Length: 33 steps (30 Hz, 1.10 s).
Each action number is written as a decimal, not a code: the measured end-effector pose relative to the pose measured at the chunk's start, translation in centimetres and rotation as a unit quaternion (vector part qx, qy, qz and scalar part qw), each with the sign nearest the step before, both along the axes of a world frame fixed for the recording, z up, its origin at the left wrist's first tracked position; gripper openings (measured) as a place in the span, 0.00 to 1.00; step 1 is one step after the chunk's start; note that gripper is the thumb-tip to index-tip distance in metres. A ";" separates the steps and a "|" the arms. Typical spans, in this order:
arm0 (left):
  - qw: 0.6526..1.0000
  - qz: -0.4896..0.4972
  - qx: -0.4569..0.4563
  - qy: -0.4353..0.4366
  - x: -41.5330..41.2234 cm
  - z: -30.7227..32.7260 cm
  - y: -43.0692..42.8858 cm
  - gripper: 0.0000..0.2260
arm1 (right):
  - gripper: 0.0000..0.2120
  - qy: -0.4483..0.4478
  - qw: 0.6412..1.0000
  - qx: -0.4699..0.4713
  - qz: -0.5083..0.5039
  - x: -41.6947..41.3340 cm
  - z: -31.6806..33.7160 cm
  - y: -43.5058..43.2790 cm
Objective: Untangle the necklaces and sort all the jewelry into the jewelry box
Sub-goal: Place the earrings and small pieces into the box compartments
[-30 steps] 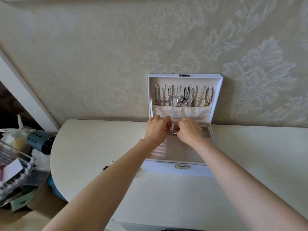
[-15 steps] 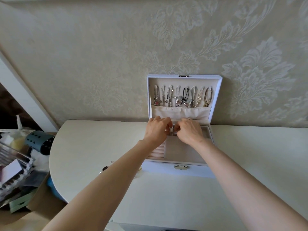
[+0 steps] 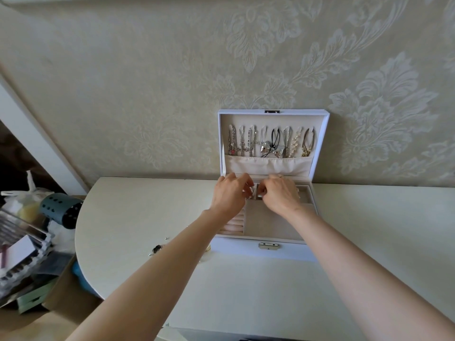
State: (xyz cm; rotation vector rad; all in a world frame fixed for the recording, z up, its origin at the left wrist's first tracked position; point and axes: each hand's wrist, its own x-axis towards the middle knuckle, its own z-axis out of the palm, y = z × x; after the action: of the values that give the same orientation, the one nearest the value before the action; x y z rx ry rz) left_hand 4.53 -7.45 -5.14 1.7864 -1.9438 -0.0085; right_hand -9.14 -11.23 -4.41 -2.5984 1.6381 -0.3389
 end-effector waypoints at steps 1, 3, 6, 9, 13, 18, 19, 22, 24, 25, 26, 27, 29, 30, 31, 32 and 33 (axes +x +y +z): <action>1.000 0.000 0.001 0.001 0.0 0.0 0.0 0.10 | 0.11 -0.006 1.000 -0.002 -0.005 0.0 0.0 0.0; 1.000 0.001 0.003 0.008 0.2 0.0 0.1 0.10 | 0.11 -0.018 1.000 -0.004 -0.012 -0.1 0.0 0.0; 1.000 0.002 -0.007 0.027 0.5 0.2 0.6 0.09 | 0.11 -0.034 0.999 0.000 -0.014 -0.3 0.3 0.2; 0.998 0.022 -0.027 0.047 1.4 0.5 1.7 0.09 | 0.10 -0.064 0.998 0.009 -0.004 -0.2 1.3 0.5; 0.993 0.057 -0.038 0.101 3.8 0.4 4.0 0.07 | 0.05 -0.120 0.990 0.047 0.054 1.1 2.4 1.8; 0.986 0.104 0.011 0.130 7.6 -0.6 7.1 0.06 | 0.04 -0.126 0.979 0.043 0.157 3.8 2.9 4.1; 0.985 0.110 0.021 0.130 8.3 -0.7 7.6 0.05 | 0.05 -0.126 0.976 0.042 0.174 4.3 2.9 4.4; 0.983 0.125 0.046 0.129 10.1 -1.2 9.1 0.05 | 0.05 -0.124 0.970 0.045 0.203 6.1 2.5 5.1; 0.982 0.133 0.057 0.118 11.2 -1.5 9.9 0.05 | 0.04 -0.119 0.966 0.037 0.226 7.2 2.2 5.5; 0.982 0.137 0.064 0.113 11.6 -1.6 10.2 0.05 | 0.05 -0.114 0.964 0.028 0.241 7.8 2.0 5.7; 0.981 0.141 0.073 0.107 12.0 -1.7 10.6 0.05 | 0.05 -0.104 0.961 0.019 0.254 8.4 1.8 5.9; 0.981 0.145 0.083 0.100 12.5 -1.7 10.9 0.05 | 0.06 -0.084 0.961 0.013 0.265 9.0 1.7 6.2; 0.980 0.154 0.098 0.084 13.3 -1.8 11.5 0.05 | 0.07 -0.024 0.960 0.004 0.280 10.1 1.5 6.6; 0.979 0.160 0.104 0.078 13.8 -1.8 11.7 0.05 | 0.08 0.005 0.959 0.002 0.284 10.5 1.4 6.8; 0.977 0.166 0.112 0.073 14.2 -1.8 11.9 0.05 | 0.09 0.029 0.958 0.004 0.286 10.9 1.3 7.0; 0.975 0.169 0.122 0.070 14.6 -1.8 12.1 0.05 | 0.09 0.048 0.957 0.009 0.287 11.2 1.2 7.1; 0.974 0.170 0.131 0.068 14.9 -1.9 12.3 0.05 | 0.10 0.062 0.956 0.017 0.286 11.4 1.1 7.3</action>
State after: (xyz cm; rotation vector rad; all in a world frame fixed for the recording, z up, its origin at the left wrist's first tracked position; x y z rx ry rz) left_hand 19.46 4.90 -7.01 2.2096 -1.5786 -0.2758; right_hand 2.25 -3.97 -3.27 -2.9511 0.8287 -0.1119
